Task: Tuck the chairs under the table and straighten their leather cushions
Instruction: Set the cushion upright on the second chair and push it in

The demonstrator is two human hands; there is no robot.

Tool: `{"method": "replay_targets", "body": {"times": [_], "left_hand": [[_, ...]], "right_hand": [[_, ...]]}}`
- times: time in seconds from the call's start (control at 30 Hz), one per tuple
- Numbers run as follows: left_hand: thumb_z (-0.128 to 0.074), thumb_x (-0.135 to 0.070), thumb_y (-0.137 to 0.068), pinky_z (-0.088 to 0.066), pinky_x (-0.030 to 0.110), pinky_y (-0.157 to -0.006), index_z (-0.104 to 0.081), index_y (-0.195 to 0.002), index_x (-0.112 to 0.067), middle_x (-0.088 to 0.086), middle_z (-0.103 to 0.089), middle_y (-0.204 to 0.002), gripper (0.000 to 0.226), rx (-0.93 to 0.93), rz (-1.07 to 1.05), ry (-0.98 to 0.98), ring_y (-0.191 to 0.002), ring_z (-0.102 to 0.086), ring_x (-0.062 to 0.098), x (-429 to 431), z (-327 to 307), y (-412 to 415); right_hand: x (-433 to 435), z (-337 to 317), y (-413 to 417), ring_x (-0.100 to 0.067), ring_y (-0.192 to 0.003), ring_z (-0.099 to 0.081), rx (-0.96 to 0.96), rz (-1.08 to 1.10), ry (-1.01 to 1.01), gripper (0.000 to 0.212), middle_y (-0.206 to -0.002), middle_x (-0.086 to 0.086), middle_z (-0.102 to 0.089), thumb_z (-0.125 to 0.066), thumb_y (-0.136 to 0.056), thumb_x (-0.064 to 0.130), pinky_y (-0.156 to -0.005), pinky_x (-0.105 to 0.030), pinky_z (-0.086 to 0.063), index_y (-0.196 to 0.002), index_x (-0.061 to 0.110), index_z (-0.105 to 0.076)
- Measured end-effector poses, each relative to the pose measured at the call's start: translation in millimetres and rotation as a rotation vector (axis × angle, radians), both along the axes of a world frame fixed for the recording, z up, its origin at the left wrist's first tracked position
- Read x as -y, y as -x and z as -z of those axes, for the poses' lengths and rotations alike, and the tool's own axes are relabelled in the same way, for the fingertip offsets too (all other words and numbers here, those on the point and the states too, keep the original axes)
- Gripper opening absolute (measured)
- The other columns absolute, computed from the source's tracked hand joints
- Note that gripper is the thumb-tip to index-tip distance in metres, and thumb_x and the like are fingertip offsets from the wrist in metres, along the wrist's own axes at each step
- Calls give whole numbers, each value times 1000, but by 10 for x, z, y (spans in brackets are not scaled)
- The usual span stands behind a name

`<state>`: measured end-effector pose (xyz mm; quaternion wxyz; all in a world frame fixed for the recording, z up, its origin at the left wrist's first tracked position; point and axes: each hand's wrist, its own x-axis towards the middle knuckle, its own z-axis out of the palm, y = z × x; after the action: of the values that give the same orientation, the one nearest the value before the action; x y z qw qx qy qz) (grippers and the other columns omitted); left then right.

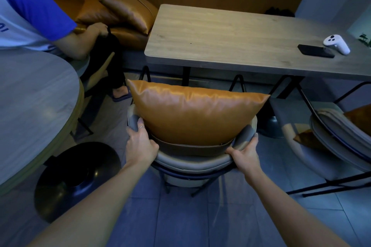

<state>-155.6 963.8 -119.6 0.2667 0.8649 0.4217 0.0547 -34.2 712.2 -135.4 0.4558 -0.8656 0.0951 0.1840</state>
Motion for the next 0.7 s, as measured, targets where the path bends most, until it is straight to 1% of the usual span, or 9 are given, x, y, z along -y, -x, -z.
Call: {"method": "replay_targets", "body": {"times": [0.17, 0.33, 0.47, 0.57, 0.7], "left_hand": [[-54, -11, -89, -47, 42, -87, -16, -158, -22, 20, -35, -135, 79, -13, 6, -4, -99, -59, 40, -4, -16, -9], [-53, -9, -90, -46, 42, -87, -16, -157, -21, 22, -34, -138, 77, -15, 17, -4, -100, -58, 42, 10, -34, -13], [-53, -9, -90, -46, 43, -88, -17, -158, -21, 22, -35, -138, 78, -27, 24, -10, -101, -58, 44, 0, -45, -22], [-53, -9, -89, -47, 43, -87, -16, -158, -22, 22, -35, -137, 79, -31, 27, -5, -100, -58, 43, -12, -42, -36], [-52, -11, -90, -47, 43, -85, -12, -158, -23, 21, -34, -137, 80, -41, 30, -2, -99, -58, 42, -33, -26, -44]], "right_hand": [[-9, 8, -3, -47, -129, -53, 11, 11, 1, 117, -155, -26, -43, -75, -85, 18, -104, -55, -49, -163, 23, 12], [15, 41, 1, -46, -131, -52, 7, 17, -18, 116, -153, -26, -45, -75, -84, 18, -106, -57, -48, -163, 24, 10], [16, 47, 20, -46, -133, -50, -3, 19, -2, 119, -155, -26, -42, -76, -83, 22, -107, -59, -46, -162, 26, 13], [3, 26, 16, -47, -135, -48, -14, 14, 5, 119, -157, -26, -40, -76, -84, 22, -109, -56, -44, -162, 25, 14], [14, 20, 14, -48, -139, -43, -26, -3, 10, 124, -161, -27, -32, -78, -83, 26, -111, -57, -43, -161, 27, 17]]}}
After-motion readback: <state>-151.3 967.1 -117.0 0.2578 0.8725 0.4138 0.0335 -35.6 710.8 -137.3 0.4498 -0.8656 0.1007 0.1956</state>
